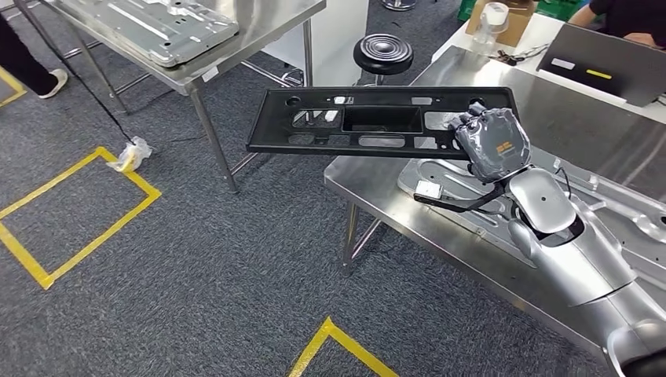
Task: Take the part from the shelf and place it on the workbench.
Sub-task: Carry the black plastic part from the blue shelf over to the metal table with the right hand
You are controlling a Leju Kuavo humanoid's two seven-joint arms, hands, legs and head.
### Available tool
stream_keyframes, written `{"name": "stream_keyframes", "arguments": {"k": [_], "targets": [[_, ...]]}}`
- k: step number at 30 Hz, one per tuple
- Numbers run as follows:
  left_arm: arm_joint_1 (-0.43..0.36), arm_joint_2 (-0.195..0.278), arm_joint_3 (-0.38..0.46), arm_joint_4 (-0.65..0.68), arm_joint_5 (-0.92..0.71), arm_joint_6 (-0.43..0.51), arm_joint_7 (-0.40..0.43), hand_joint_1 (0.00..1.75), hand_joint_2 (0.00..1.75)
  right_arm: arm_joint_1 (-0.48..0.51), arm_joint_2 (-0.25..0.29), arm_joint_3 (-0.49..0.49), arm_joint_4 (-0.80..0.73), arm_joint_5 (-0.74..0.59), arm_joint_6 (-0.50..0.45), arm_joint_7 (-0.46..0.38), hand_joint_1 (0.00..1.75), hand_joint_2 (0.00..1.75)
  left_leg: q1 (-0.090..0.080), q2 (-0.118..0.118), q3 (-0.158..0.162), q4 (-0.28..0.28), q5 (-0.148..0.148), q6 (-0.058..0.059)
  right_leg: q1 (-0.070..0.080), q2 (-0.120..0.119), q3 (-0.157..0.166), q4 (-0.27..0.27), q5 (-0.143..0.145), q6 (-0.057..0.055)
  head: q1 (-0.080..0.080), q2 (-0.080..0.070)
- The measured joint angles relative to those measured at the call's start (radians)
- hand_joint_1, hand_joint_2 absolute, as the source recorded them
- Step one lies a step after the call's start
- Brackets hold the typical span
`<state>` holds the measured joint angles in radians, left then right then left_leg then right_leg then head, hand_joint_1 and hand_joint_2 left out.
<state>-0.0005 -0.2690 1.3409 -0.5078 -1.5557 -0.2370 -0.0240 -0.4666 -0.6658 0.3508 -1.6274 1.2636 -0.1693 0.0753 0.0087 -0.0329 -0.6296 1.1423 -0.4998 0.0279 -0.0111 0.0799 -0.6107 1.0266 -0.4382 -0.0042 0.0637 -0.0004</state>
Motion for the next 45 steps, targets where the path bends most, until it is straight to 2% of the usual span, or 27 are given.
{"name": "stream_keyframes", "arguments": {"k": [2,3,5,7,9,11,12,13,15,17,18,20,21,23,25,27,28,29,31,33,35,36,38,40,42,43,45], "targets": [[0.001,-0.002,0.007,-0.009,0.0,-0.006,-0.001,0.0,1.75,0.007,0.002,-0.002,0.0,0.002,0.006,0.003,1.75,1.75,-0.002,-0.032,0.04,-0.096,0.036,0.008,-0.002,0.024,-0.003,0.001,0.0,0.007,0.0,0.0],[0.0,-0.004,0.01,-0.014,0.0,-0.011,-0.001,0.0,1.75,0.011,0.003,-0.003,0.0,0.004,0.009,0.004,1.75,1.75,-0.003,-0.035,0.047,-0.109,0.036,0.009,-0.004,0.035,-0.005,0.001,0.002,0.013,0.0,0.0],[-0.004,-0.009,0.014,-0.023,0.0,-0.018,-0.003,0.0,1.75,0.018,0.002,-0.006,0.0,0.008,0.016,0.005,1.75,1.75,-0.003,-0.013,0.055,-0.121,0.041,0.013,-0.008,0.048,-0.008,-0.002,0.004,0.026,0.0,0.0],[-0.005,-0.015,0.016,-0.033,0.0,-0.021,-0.003,0.0,1.75,0.023,-0.002,-0.012,0.001,0.011,0.022,0.005,1.75,1.75,0.0,0.011,0.064,-0.141,0.05,0.023,-0.006,0.007,-0.022,0.026,-0.018,0.036,0.002,0.0],[-0.004,-0.021,0.02,-0.041,0.0,-0.025,-0.003,0.0,1.75,0.026,-0.004,-0.018,0.002,0.01,0.028,0.006,1.75,1.75,0.001,0.034,0.068,-0.15,0.053,0.029,-0.006,-0.054,-0.07,0.128,-0.077,0.046,0.005,0.0],[-0.003,-0.025,0.024,-0.046,0.0,-0.03,-0.003,0.0,1.75,0.033,-0.003,-0.021,0.005,0.005,0.032,0.007,1.75,1.75,0.001,0.057,0.069,-0.149,0.05,0.029,-0.012,-0.071,-0.124,0.242,-0.12,0.056,0.005,0.0],[-0.003,-0.027,0.027,-0.048,0.0,-0.032,-0.003,0.0,1.75,0.039,-0.003,-0.023,0.007,0.003,0.033,0.007,1.75,1.75,0.001,0.07,0.07,-0.147,0.047,0.027,-0.016,-0.074,-0.132,0.257,-0.116,0.061,0.005,0.0],[-0.003,-0.03,0.029,-0.05,0.0,-0.033,-0.002,0.0,1.75,0.045,-0.004,-0.027,0.01,0.0,0.034,0.007,1.75,1.75,0.002,0.082,0.072,-0.145,0.044,0.025,-0.019,-0.079,-0.119,0.233,-0.093,0.065,0.005,0.0],[-0.003,-0.034,0.033,-0.055,0.0,-0.034,-0.002,0.0,1.75,0.055,-0.005,-0.035,0.014,-0.002,0.036,0.007,1.75,1.75,0.003,0.102,0.076,-0.137,0.033,0.016,-0.022,-0.119,-0.052,0.104,-0.03,0.07,0.005,0.0],[-0.004,-0.037,0.036,-0.063,0.0,-0.035,-0.002,0.0,1.75,0.062,-0.006,-0.044,0.018,-0.004,0.036,0.007,1.75,1.75,-0.004,0.118,0.079,-0.126,0.021,0.004,-0.017,-0.155,-0.008,0.014,-0.002,0.062,0.004,0.0],[-0.004,-0.038,0.037,-0.066,0.0,-0.035,-0.002,0.0,1.75,0.065,-0.006,-0.048,0.02,-0.005,0.036,0.008,1.75,1.75,-0.007,0.126,0.081,-0.124,0.017,-0.003,-0.013,-0.159,-0.007,0.006,-0.005,0.053,0.004,0.0],[-0.005,-0.04,0.037,-0.07,0.0,-0.035,-0.002,0.0,1.75,0.075,-0.007,-0.051,0.025,-0.006,0.035,0.008,1.75,1.75,-0.008,0.144,0.086,-0.123,0.009,-0.014,-0.012,-0.133,-0.01,0.01,-0.005,0.038,0.004,0.0],[-0.005,-0.04,0.037,-0.071,0.0,-0.035,-0.001,0.0,1.75,0.079,-0.009,-0.052,0.027,-0.006,0.035,0.008,1.75,1.75,-0.006,0.138,0.087,-0.116,0.001,-0.019,-0.013,-0.121,-0.01,0.009,-0.005,0.031,0.004,0.0],[-0.005,-0.041,0.039,-0.074,0.0,-0.036,0.0,0.0,1.75,0.084,-0.012,-0.055,0.03,-0.006,0.035,0.007,1.75,1.75,0.0,0.094,0.062,-0.053,-0.043,-0.027,-0.017,-0.099,-0.009,0.007,-0.003,0.017,0.004,0.0],[-0.004,-0.042,0.041,-0.075,0.0,-0.037,0.0,0.0,1.75,0.085,-0.011,-0.059,0.033,-0.006,0.035,0.007,1.75,1.75,0.002,0.049,-0.001,0.081,-0.107,-0.028,-0.014,-0.077,-0.009,0.007,-0.003,0.009,0.004,0.0],[-0.003,-0.042,0.043,-0.076,0.0,-0.037,0.0,0.0,1.75,0.085,-0.009,-0.059,0.037,-0.006,0.035,0.006,1.75,1.75,0.001,0.041,-0.053,0.172,-0.126,-0.024,-0.008,-0.049,-0.009,0.008,-0.003,0.005,0.004,0.0],[-0.003,-0.042,0.043,-0.076,0.0,-0.037,0.0,0.0,1.75,0.086,-0.008,-0.059,0.041,-0.006,0.035,0.005,1.75,1.75,0.001,0.039,-0.054,0.163,-0.106,-0.019,-0.005,-0.034,-0.008,0.009,-0.003,0.005,0.004,0.0],[-0.003,-0.042,0.043,-0.077,0.0,-0.037,0.0,0.0,1.75,0.086,-0.008,-0.06,0.044,-0.006,0.035,0.005,1.75,1.75,-0.001,0.033,-0.037,0.115,-0.068,-0.012,-0.003,-0.019,-0.007,0.009,-0.003,0.005,0.004,0.0],[-0.003,-0.042,0.044,-0.08,0.0,-0.038,0.0,0.0,1.75,0.087,-0.007,-0.062,0.05,-0.006,0.035,0.005,1.75,1.75,-0.002,-0.008,0.018,-0.024,0.003,0.007,0.0,0.007,-0.007,0.011,-0.003,0.006,0.004,0.0],[-0.004,-0.043,0.047,-0.084,0.0,-0.041,0.0,0.0,1.75,0.089,-0.005,-0.066,0.055,-0.006,0.035,0.006,1.75,1.75,-0.004,-0.041,0.051,-0.099,0.026,0.017,-0.004,0.03,-0.012,0.011,0.0,0.014,0.004,0.0],[-0.007,-0.045,0.051,-0.088,0.0,-0.045,0.0,0.0,1.75,0.095,-0.004,-0.072,0.061,-0.001,0.035,0.008,1.75,1.75,-0.005,-0.031,0.06,-0.112,0.028,0.017,-0.011,0.053,-0.015,0.005,0.006,0.029,0.003,0.0],[-0.008,-0.047,0.053,-0.091,0.0,-0.048,0.001,0.0,1.75,0.1,-0.004,-0.076,0.064,0.007,0.035,0.009,1.75,1.75,-0.005,-0.021,0.065,-0.122,0.033,0.018,-0.012,0.05,-0.017,0.005,0.006,0.035,0.004,0.0],[-0.008,-0.051,0.056,-0.097,0.0,-0.052,0.002,0.0,1.75,0.106,-0.007,-0.084,0.072,0.028,0.033,0.014,1.75,1.75,0.0,-0.001,0.074,-0.145,0.045,0.024,-0.009,0.003,-0.036,0.045,-0.023,0.044,0.007,0.0],[-0.006,-0.053,0.059,-0.102,0.0,-0.055,0.007,0.0,1.75,0.108,-0.007,-0.089,0.083,0.041,0.032,0.017,1.75,1.75,0.0,0.016,0.077,-0.153,0.049,0.028,-0.011,-0.056,-0.087,0.156,-0.083,0.051,0.01,0.0],[-0.004,-0.056,0.06,-0.104,0.0,-0.059,0.012,0.0,1.75,0.113,-0.004,-0.091,0.095,0.048,0.031,0.017,1.75,1.75,0.0,0.03,0.076,-0.152,0.048,0.026,-0.019,-0.073,-0.128,0.247,-0.113,0.061,0.01,0.0],[-0.003,-0.058,0.061,-0.105,0.0,-0.062,0.014,0.0,1.75,0.115,-0.003,-0.091,0.102,0.051,0.031,0.016,1.75,1.75,0.001,0.036,0.076,-0.15,0.046,0.024,-0.023,-0.076,-0.124,0.245,-0.102,0.066,0.01,0.0],[-0.004,-0.061,0.061,-0.108,0.0,-0.069,0.015,0.0,1.75,0.116,-0.003,-0.091,0.112,0.055,0.032,0.015,1.75,1.75,0.003,0.044,0.076,-0.142,0.039,0.017,-0.031,-0.083,-0.063,0.134,-0.044,0.073,0.01,0.0]]}}
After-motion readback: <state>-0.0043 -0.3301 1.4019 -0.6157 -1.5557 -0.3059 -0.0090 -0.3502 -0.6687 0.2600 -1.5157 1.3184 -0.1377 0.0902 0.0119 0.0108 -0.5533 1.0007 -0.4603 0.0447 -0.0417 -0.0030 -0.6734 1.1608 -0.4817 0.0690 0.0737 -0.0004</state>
